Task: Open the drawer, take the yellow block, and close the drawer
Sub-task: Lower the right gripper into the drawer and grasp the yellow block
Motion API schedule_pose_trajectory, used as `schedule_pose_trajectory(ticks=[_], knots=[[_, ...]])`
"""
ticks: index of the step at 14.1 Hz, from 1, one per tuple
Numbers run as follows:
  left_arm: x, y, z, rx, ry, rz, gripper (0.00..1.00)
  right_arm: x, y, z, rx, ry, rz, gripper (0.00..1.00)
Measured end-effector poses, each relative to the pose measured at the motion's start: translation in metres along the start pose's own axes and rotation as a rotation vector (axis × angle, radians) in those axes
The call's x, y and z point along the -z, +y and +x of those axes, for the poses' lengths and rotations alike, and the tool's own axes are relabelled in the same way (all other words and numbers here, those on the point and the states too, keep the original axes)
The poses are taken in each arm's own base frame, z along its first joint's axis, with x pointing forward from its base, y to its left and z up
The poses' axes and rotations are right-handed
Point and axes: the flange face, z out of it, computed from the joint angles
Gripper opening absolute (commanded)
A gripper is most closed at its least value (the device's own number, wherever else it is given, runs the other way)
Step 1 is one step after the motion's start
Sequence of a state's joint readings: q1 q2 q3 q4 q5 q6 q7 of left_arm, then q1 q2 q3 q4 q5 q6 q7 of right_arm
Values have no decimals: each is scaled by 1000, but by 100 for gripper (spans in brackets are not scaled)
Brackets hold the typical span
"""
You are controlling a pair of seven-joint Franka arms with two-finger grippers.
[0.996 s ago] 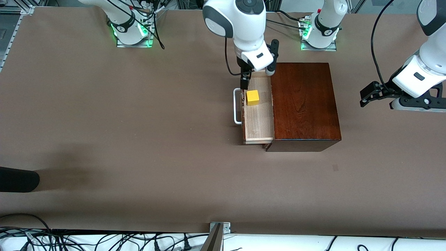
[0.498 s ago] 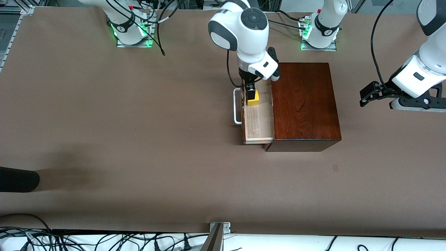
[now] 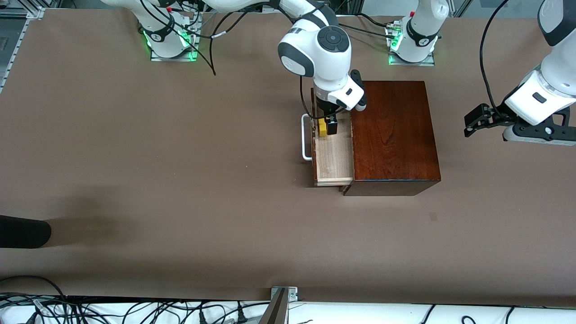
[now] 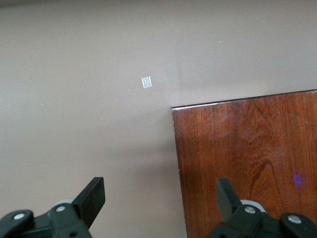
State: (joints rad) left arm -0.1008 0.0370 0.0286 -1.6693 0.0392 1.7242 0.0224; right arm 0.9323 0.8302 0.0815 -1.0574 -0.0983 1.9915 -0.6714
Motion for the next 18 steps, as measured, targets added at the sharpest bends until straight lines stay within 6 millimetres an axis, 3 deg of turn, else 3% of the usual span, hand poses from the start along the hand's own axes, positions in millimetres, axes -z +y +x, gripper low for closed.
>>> schedule_pose_trajectory(ticks=[4,7,8,9,10,15,18], knots=[[0,0,0,-2,0,0,100,-25,-4,1,-1,-24,18,100],[0,0,0,-3,0,0,100,-30,-4,0,3,-34,13,97],[0,0,0,-3,0,0,100,-30,-4,1,2,-33,12,69],[0,0,0,-3,0,0,100,-30,-4,1,-2,-33,9,18],[0,0,0,-4,0,0,100,-31,-4,2,-5,-33,1,0],[0,0,0,-4,0,0,100,-29,4,-1,-38,-30,-28,0],[0,0,0,-6,0,0,100,3,11,0,-117,-25,-42,0]])
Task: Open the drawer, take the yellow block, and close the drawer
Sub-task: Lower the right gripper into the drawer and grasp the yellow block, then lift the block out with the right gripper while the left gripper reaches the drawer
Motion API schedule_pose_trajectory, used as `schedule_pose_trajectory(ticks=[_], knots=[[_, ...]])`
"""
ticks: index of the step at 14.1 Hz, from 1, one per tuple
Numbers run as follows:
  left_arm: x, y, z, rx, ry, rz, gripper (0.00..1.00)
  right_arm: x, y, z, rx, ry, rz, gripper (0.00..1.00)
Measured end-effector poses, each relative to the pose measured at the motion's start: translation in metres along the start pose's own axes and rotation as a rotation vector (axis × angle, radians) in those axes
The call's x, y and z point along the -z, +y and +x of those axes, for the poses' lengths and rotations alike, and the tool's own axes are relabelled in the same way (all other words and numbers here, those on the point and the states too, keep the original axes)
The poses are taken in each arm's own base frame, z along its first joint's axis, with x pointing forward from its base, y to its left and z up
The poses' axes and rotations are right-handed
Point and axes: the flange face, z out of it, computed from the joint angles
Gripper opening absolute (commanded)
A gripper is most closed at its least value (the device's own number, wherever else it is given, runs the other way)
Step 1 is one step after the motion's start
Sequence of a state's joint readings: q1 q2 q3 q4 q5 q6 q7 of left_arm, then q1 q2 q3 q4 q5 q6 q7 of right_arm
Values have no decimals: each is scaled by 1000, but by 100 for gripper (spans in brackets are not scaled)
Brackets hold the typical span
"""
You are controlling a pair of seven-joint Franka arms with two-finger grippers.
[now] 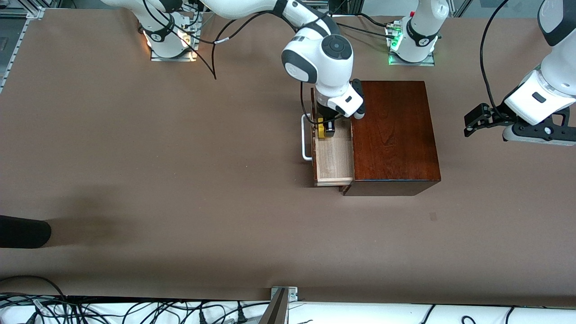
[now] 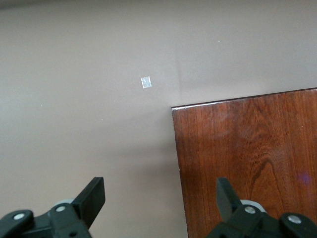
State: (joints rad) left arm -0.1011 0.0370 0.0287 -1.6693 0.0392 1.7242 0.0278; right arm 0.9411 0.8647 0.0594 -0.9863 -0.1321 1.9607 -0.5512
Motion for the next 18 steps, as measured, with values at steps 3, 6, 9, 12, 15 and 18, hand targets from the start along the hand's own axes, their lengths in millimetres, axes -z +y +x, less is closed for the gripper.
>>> schedule_pose_trajectory(ticks=[3,6,9,12,15,18], knots=[[-1,0,-1,-2,-13,0,100,67,12,-6,-107,26,-28,0],[-5,10,-8,-70,-70,-28,100,137,38,-38,-268,38,-54,0],[-5,38,-19,-319,-155,-65,100,185,98,-108,-433,35,-78,0],[-12,84,-23,-570,-188,-93,100,195,158,-193,-594,20,-24,0],[-44,144,-21,-717,-229,-249,100,173,195,-274,-768,-32,44,0],[-84,181,-10,-745,-279,-426,100,129,205,-356,-920,-146,123,0]])
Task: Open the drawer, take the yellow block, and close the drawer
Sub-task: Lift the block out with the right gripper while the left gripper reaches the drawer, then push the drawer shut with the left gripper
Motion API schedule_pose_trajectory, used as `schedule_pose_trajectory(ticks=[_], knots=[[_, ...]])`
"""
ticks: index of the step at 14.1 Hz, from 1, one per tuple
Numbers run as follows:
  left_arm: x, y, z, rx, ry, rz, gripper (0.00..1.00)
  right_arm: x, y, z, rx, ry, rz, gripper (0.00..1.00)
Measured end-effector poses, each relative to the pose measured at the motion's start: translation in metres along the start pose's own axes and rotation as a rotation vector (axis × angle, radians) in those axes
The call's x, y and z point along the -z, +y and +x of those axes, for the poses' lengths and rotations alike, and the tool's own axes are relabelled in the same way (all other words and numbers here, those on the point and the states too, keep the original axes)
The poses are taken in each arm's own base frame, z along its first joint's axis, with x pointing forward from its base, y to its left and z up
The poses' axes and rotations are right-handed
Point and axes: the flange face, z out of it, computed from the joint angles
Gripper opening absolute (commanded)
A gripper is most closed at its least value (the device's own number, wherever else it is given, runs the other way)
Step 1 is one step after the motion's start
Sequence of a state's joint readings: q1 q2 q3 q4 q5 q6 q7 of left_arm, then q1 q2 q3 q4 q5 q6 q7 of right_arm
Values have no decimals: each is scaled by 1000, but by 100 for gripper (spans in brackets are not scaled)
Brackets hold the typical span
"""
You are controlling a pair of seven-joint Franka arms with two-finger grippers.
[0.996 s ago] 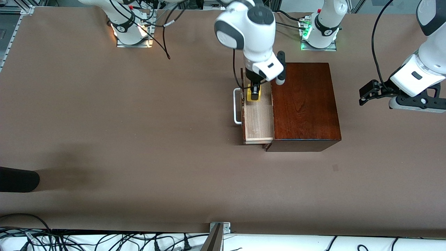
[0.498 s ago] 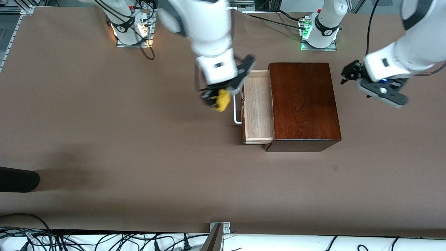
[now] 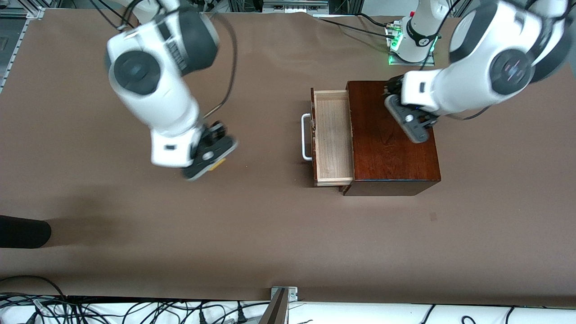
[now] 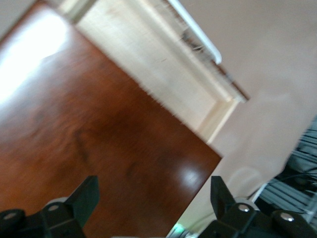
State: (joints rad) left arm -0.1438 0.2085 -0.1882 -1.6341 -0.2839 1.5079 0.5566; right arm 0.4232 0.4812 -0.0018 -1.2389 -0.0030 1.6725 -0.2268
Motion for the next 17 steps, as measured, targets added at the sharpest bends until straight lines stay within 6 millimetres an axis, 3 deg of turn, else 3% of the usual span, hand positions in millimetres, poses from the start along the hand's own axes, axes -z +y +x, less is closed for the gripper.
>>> schedule_pose_trajectory(ticks=[2,4,7,9,11,14,17], knots=[[-19,12,27,-41,-21,-51,100,-39,40,-28,-108,-90,24,0],[-40,36,55,-94,-54,-55,100,-84,73,-53,-203,-153,43,0],[-78,78,104,-216,-24,-12,100,-159,108,-89,-306,-192,53,0],[-105,106,134,-317,25,27,100,-197,121,-111,-346,-200,52,0],[-133,129,161,-440,61,99,100,-220,125,-125,-366,-202,49,0],[-178,135,186,-612,36,220,100,-245,124,-138,-385,-186,42,0],[-220,137,198,-718,-47,321,100,-277,122,-158,-402,-153,29,0]])
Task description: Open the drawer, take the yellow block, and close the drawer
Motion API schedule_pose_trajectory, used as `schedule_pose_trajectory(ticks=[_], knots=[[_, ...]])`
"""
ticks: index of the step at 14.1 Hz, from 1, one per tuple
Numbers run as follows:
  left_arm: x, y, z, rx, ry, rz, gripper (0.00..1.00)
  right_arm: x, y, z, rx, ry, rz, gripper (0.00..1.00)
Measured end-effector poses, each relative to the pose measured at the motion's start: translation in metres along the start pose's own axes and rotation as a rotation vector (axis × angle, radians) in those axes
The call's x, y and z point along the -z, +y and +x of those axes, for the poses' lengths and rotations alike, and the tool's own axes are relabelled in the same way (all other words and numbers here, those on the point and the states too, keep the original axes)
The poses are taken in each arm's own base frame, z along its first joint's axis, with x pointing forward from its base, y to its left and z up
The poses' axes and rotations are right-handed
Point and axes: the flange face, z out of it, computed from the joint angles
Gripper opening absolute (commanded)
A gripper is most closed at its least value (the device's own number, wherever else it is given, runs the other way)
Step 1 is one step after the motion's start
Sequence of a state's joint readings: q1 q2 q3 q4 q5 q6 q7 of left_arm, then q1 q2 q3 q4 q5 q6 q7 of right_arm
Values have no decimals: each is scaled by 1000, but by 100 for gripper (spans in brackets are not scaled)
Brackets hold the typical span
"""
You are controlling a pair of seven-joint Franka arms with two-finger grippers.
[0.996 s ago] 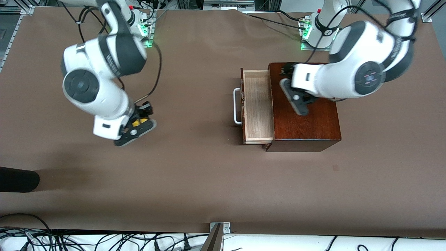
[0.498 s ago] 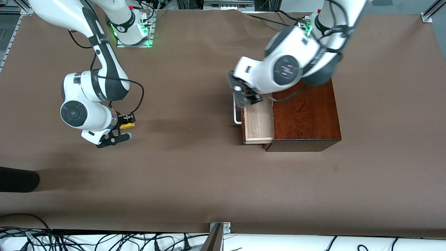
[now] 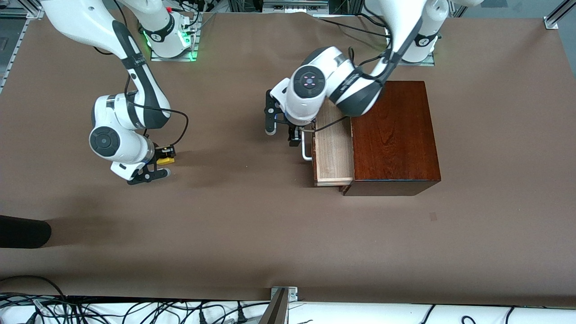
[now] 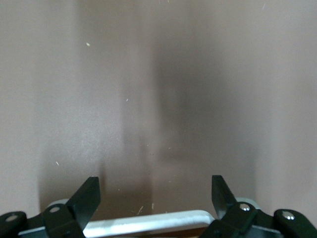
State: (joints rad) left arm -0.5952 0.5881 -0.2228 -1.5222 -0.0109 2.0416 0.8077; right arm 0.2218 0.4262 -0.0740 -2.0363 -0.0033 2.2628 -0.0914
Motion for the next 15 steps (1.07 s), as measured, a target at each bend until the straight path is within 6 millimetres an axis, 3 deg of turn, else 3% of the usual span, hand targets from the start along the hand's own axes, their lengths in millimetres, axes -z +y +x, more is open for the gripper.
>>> schedule_pose_trajectory(ticks=[2,4,5,6,7,8,12,15], knots=[[-13,2,3,-25,-35,5,100,-18,6,-10,-12,15,-2,0],[-19,-2,-7,-21,-73,-14,100,-26,8,-15,-18,26,-1,0],[-20,-5,-15,-13,-95,-25,100,-27,8,-15,-18,28,-1,7],[-20,-7,-20,-5,-110,-40,100,-27,8,-15,-18,28,-1,37],[-20,-8,-25,-1,-127,-54,100,-27,8,-15,-18,28,-1,83],[-19,-11,-31,4,-150,-67,100,-26,9,-15,-18,29,-1,100],[-14,-21,-55,30,-187,-122,100,-16,11,-11,-22,61,-3,100],[-13,-29,-78,62,-220,-173,100,33,12,-7,-23,108,-3,100]])
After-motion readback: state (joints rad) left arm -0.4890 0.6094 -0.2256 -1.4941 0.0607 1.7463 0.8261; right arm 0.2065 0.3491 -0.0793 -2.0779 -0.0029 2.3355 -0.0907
